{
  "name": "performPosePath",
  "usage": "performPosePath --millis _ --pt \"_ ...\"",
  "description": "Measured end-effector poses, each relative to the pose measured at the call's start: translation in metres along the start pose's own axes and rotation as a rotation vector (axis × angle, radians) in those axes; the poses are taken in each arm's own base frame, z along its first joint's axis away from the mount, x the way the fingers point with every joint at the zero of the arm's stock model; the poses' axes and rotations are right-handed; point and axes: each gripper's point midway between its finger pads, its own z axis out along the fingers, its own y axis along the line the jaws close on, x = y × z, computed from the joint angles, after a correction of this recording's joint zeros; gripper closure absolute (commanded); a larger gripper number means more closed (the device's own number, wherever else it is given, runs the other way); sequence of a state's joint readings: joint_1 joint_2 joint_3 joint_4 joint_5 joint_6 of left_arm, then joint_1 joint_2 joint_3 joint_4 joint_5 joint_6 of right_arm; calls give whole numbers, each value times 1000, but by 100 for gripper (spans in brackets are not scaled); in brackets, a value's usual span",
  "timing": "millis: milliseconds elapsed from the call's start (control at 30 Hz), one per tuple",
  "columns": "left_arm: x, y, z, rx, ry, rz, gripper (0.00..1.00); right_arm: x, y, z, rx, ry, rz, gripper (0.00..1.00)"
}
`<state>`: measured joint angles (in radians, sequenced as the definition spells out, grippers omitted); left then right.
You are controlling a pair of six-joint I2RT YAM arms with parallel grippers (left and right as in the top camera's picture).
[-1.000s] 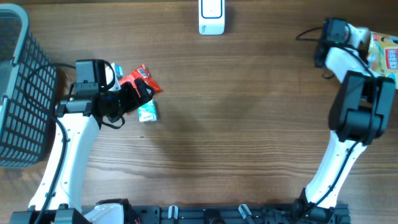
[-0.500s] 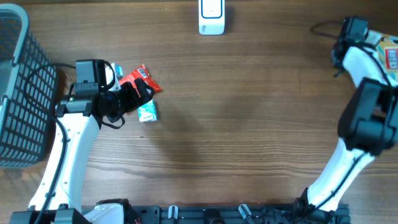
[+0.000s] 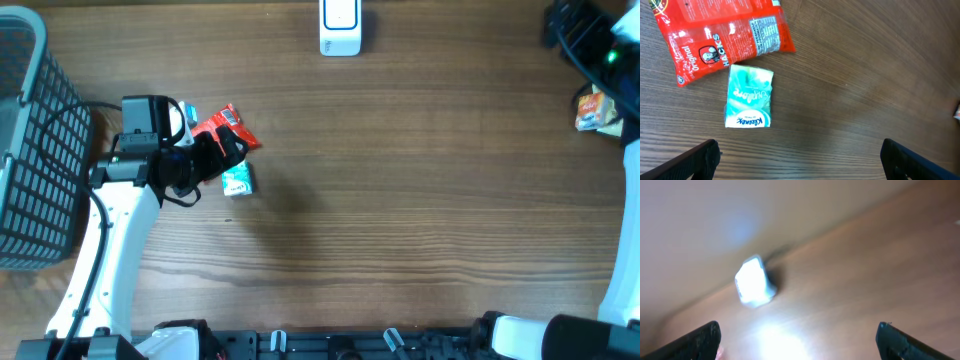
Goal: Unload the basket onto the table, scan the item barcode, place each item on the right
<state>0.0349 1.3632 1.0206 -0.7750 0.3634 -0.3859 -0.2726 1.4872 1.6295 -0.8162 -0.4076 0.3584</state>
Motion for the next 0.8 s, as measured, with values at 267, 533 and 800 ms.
performPosePath --millis 267,533,800 --pt "0 0 0 0 -1 0 0 125 53 31 -184 432 -58 0" --pt "0 0 0 0 -1 0 0 218 66 80 -211 625 -65 0" --pt "-1 -1 0 2 -5 2 0 245 64 95 -123 707 153 0"
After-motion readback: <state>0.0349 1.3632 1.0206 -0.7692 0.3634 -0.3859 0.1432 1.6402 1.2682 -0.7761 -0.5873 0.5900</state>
